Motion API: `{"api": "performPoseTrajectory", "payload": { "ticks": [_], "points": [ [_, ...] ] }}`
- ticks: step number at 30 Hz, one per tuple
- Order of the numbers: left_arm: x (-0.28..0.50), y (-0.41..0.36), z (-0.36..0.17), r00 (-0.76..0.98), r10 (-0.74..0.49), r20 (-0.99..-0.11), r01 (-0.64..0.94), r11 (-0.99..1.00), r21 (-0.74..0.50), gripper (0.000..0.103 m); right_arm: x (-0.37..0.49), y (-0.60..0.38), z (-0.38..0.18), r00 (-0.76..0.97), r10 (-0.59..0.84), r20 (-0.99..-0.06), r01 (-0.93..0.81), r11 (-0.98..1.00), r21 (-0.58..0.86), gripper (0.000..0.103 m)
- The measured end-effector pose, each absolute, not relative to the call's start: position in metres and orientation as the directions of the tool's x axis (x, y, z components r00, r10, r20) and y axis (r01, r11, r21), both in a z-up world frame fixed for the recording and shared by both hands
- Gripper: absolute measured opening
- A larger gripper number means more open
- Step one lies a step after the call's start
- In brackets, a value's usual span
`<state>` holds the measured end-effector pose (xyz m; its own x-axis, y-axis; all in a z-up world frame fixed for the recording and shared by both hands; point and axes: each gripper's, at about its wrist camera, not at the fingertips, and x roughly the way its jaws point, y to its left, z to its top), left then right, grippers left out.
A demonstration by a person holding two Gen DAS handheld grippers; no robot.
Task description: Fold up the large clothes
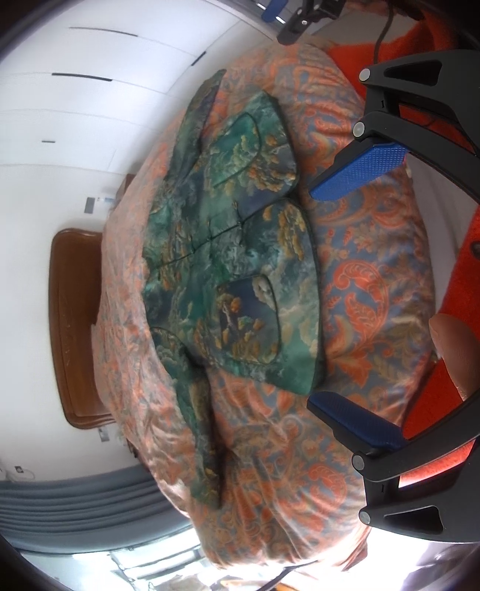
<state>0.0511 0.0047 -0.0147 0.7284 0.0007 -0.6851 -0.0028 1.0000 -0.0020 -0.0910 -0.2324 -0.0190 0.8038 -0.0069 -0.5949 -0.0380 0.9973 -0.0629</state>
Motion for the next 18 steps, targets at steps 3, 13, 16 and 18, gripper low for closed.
{"api": "performPoseTrajectory", "payload": {
  "ticks": [3,13,16,18],
  "points": [
    [0.052,0.000,-0.017,0.728,0.005,-0.686,0.004,1.000,0.012,0.103,-0.087,-0.230,-0.021,0.795,0.018,-0.606,-0.077,0.994,-0.072,0.103],
    [0.060,0.003,-0.027,0.708,0.018,-0.706,0.001,1.000,0.026,0.103,-0.076,-0.214,-0.059,0.725,0.065,-0.685,-0.161,0.984,-0.076,0.103],
    [0.068,-0.002,-0.025,0.713,0.024,-0.701,0.012,0.999,0.046,0.103,-0.070,-0.224,-0.060,0.719,0.070,-0.691,-0.127,0.991,-0.033,0.103],
    [0.073,-0.007,-0.022,0.722,0.022,-0.692,0.023,0.998,0.056,0.103,-0.061,-0.234,-0.061,0.706,0.080,-0.704,-0.121,0.993,-0.009,0.103]
  ]
}}
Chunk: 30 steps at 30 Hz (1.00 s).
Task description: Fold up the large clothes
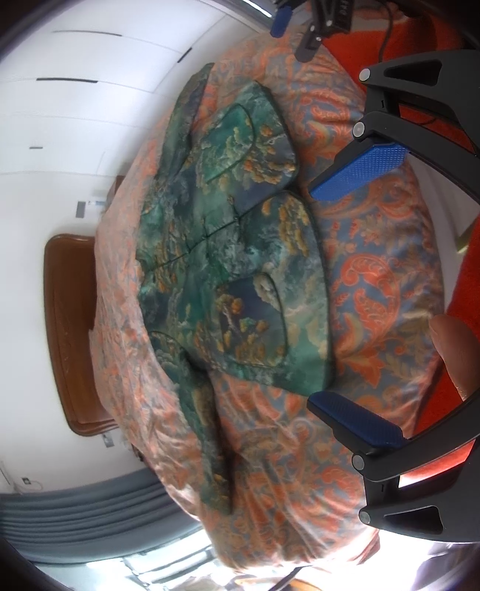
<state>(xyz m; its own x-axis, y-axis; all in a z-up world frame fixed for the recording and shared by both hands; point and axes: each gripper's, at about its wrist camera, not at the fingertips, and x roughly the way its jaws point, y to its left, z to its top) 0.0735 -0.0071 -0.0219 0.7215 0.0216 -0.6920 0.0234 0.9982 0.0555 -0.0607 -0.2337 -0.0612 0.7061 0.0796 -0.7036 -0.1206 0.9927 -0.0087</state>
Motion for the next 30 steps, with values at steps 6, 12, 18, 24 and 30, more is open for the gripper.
{"api": "performPoseTrajectory", "payload": {
  "ticks": [6,12,18,24,30],
  "points": [
    [0.083,-0.026,-0.020,0.730,-0.021,-0.683,0.057,0.998,0.030,0.103,-0.034,-0.258,-0.057,0.716,-0.060,-0.695,-0.037,0.992,-0.124,0.103],
    [0.087,-0.035,-0.031,0.701,-0.023,-0.712,0.065,0.997,0.031,0.103,-0.008,-0.293,-0.041,0.787,-0.081,-0.612,-0.005,0.990,-0.138,0.103],
    [0.092,-0.031,-0.034,0.684,0.009,-0.729,0.023,0.999,0.034,0.103,0.049,-0.362,-0.038,0.839,-0.084,-0.537,0.099,0.995,0.000,0.103],
    [0.095,-0.026,-0.035,0.678,0.039,-0.734,-0.008,0.999,0.045,0.103,0.133,-0.479,-0.068,0.806,-0.143,-0.574,0.317,0.923,0.216,0.103],
    [0.107,-0.024,-0.045,0.644,0.036,-0.764,-0.019,0.999,0.031,0.103,0.165,-0.587,-0.109,0.802,-0.027,-0.597,0.457,0.671,0.584,0.103]
  ]
}}
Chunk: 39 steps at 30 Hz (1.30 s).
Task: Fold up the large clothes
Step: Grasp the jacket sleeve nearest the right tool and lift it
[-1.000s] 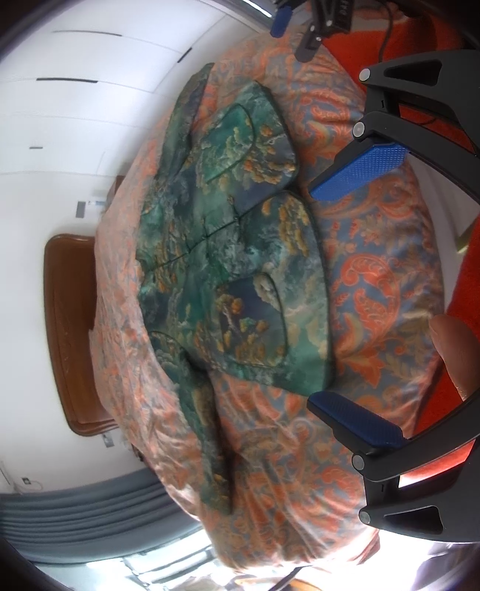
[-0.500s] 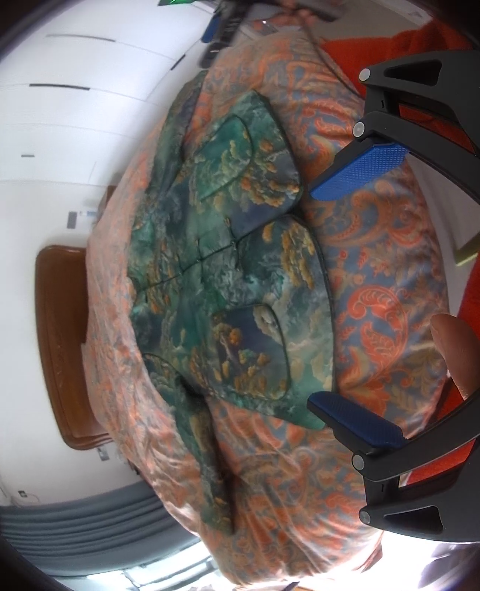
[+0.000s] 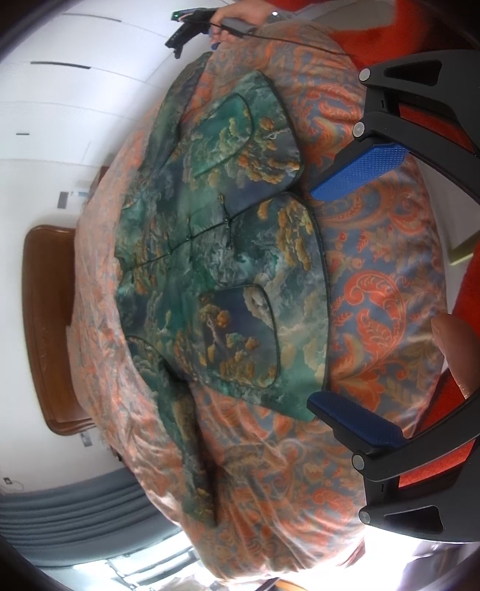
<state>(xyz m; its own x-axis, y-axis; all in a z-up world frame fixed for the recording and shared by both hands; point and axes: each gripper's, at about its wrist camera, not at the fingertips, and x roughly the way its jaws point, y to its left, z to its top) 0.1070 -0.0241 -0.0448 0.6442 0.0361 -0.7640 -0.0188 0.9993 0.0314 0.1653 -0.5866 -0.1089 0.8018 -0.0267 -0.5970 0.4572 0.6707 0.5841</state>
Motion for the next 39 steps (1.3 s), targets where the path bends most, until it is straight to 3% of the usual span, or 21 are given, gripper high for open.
{"api": "performPoseTrajectory", "payload": {
  "ticks": [5,13,16,18,20,21,26,32,39],
  "points": [
    [0.111,-0.030,-0.044,0.648,0.035,-0.761,-0.010,0.999,0.037,0.103,0.181,-0.620,-0.141,0.822,0.034,-0.569,0.487,0.478,0.731,0.103],
    [0.113,-0.031,-0.051,0.624,0.043,-0.781,-0.018,0.999,0.040,0.103,0.209,-0.641,-0.175,0.827,0.015,-0.561,0.519,0.361,0.775,0.099],
    [0.115,-0.027,-0.054,0.612,0.043,-0.790,-0.037,0.999,0.025,0.103,0.218,-0.645,-0.175,0.828,-0.017,-0.561,0.528,0.363,0.768,0.076],
    [0.116,-0.025,-0.057,0.603,0.034,-0.797,-0.041,0.999,0.011,0.103,0.228,-0.648,-0.176,0.816,-0.011,-0.578,0.535,0.390,0.749,0.036],
    [0.117,-0.025,-0.060,0.599,0.025,-0.801,-0.038,0.999,0.002,0.103,0.236,-0.648,-0.176,0.791,-0.009,-0.611,0.558,0.419,0.716,0.018],
    [0.116,-0.026,-0.060,0.600,0.021,-0.800,-0.035,0.999,0.000,0.103,0.237,-0.645,-0.171,0.783,-0.027,-0.621,0.566,0.445,0.694,0.014],
    [0.118,-0.026,-0.067,0.590,-0.015,-0.807,-0.019,0.999,-0.032,0.102,0.239,-0.572,-0.090,0.815,-0.134,-0.563,0.451,0.756,0.474,0.011],
    [0.112,-0.024,-0.065,0.600,-0.028,-0.800,-0.020,0.999,-0.050,0.102,0.235,-0.421,-0.010,0.905,-0.032,-0.425,0.131,0.970,0.205,0.011],
    [0.102,0.001,-0.065,0.604,-0.014,-0.797,-0.086,0.993,-0.082,0.102,0.265,-0.262,-0.035,0.837,0.144,-0.528,-0.149,0.988,0.035,0.011]
  ]
}}
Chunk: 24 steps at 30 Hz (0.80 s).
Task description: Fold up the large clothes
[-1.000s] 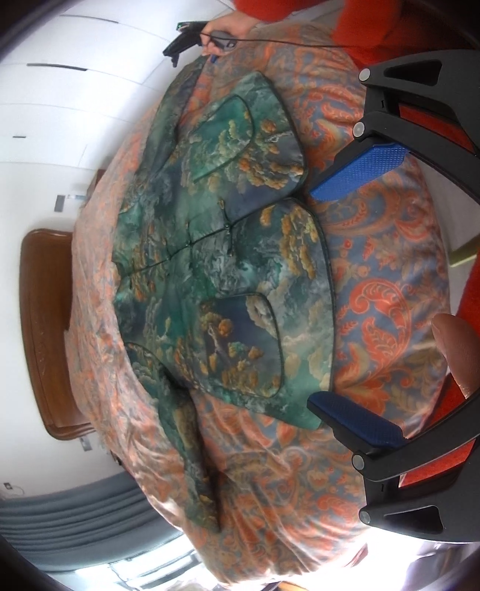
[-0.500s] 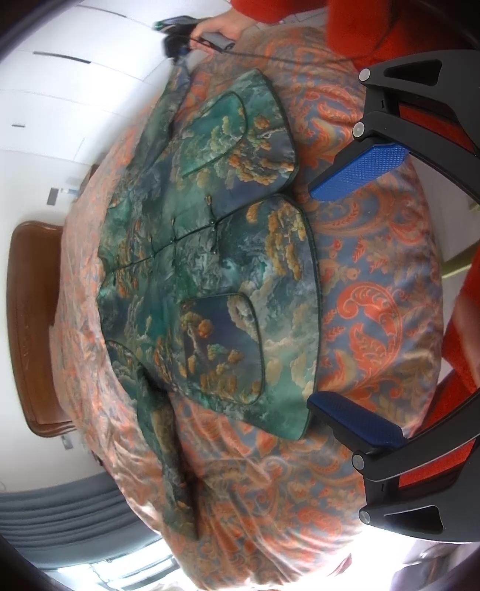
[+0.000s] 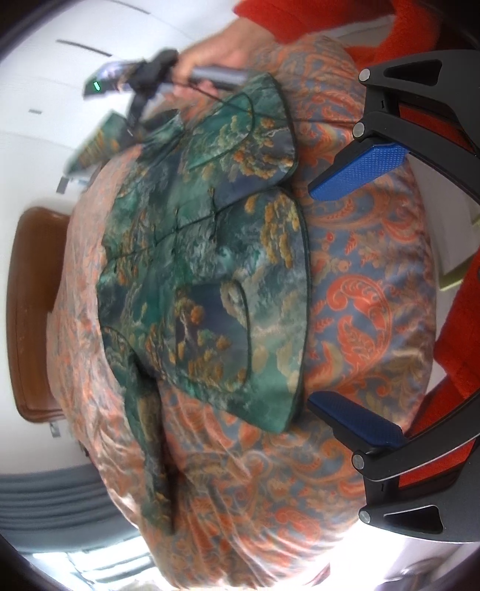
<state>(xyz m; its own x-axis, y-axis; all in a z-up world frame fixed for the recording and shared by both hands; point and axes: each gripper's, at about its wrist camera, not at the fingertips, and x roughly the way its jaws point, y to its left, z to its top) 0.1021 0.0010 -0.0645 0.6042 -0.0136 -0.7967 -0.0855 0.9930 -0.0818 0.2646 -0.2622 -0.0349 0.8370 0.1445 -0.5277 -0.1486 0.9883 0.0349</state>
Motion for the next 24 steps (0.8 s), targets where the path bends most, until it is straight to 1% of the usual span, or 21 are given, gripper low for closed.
{"api": "performPoseTrajectory", "payload": {
  "ticks": [5,7,8,9,10,11,12,14,16,18,19,21,24],
  "points": [
    [0.097,0.019,-0.069,0.602,0.014,-0.798,-0.131,0.988,-0.082,0.102,0.292,-0.202,-0.093,0.687,0.213,-0.695,-0.227,0.971,0.073,0.011],
    [0.099,0.025,-0.074,0.592,0.018,-0.806,-0.147,0.985,-0.086,0.102,0.290,-0.195,-0.108,0.643,0.211,-0.736,-0.229,0.970,0.079,0.014],
    [0.099,0.027,-0.075,0.587,0.017,-0.809,-0.149,0.985,-0.088,0.102,0.292,-0.191,-0.117,0.624,0.201,-0.755,-0.222,0.972,0.075,0.018],
    [0.101,0.029,-0.077,0.584,0.015,-0.812,-0.148,0.985,-0.088,0.102,0.293,-0.188,-0.122,0.607,0.200,-0.769,-0.223,0.972,0.077,0.029],
    [0.104,0.030,-0.079,0.582,0.015,-0.813,-0.144,0.986,-0.084,0.102,0.292,-0.186,-0.126,0.585,0.220,-0.781,-0.235,0.967,0.096,0.038],
    [0.109,0.031,-0.082,0.580,0.020,-0.815,-0.136,0.988,-0.073,0.102,0.292,-0.187,-0.129,0.573,0.242,-0.783,-0.247,0.962,0.116,0.054],
    [0.115,0.030,-0.084,0.576,0.028,-0.817,-0.126,0.990,-0.055,0.102,0.287,-0.186,-0.127,0.569,0.268,-0.777,-0.264,0.955,0.136,0.063],
    [0.130,0.030,-0.087,0.560,0.020,-0.828,-0.099,0.994,-0.042,0.102,0.274,-0.181,-0.123,0.585,0.294,-0.756,-0.291,0.946,0.143,0.068],
    [0.149,0.028,-0.086,0.546,-0.036,-0.837,-0.059,0.995,-0.081,0.102,0.254,-0.177,-0.117,0.594,0.318,-0.739,-0.320,0.936,0.145,0.069],
    [0.174,0.024,-0.080,0.539,-0.129,-0.832,-0.015,0.987,-0.163,0.102,0.217,-0.182,-0.109,0.622,0.343,-0.704,-0.336,0.929,0.156,0.070],
    [0.194,0.020,-0.076,0.537,-0.201,-0.819,0.017,0.973,-0.228,0.102,0.207,-0.188,-0.107,0.632,0.346,-0.693,-0.334,0.929,0.159,0.071],
    [0.229,0.008,-0.072,0.522,-0.306,-0.796,0.072,0.946,-0.317,0.102,0.172,-0.206,-0.105,0.669,0.343,-0.660,-0.306,0.935,0.176,0.075],
    [0.292,-0.021,-0.076,0.489,-0.410,-0.770,0.151,0.909,-0.388,0.102,0.121,-0.233,-0.113,0.718,0.305,-0.626,-0.225,0.952,0.206,0.075]
  ]
}}
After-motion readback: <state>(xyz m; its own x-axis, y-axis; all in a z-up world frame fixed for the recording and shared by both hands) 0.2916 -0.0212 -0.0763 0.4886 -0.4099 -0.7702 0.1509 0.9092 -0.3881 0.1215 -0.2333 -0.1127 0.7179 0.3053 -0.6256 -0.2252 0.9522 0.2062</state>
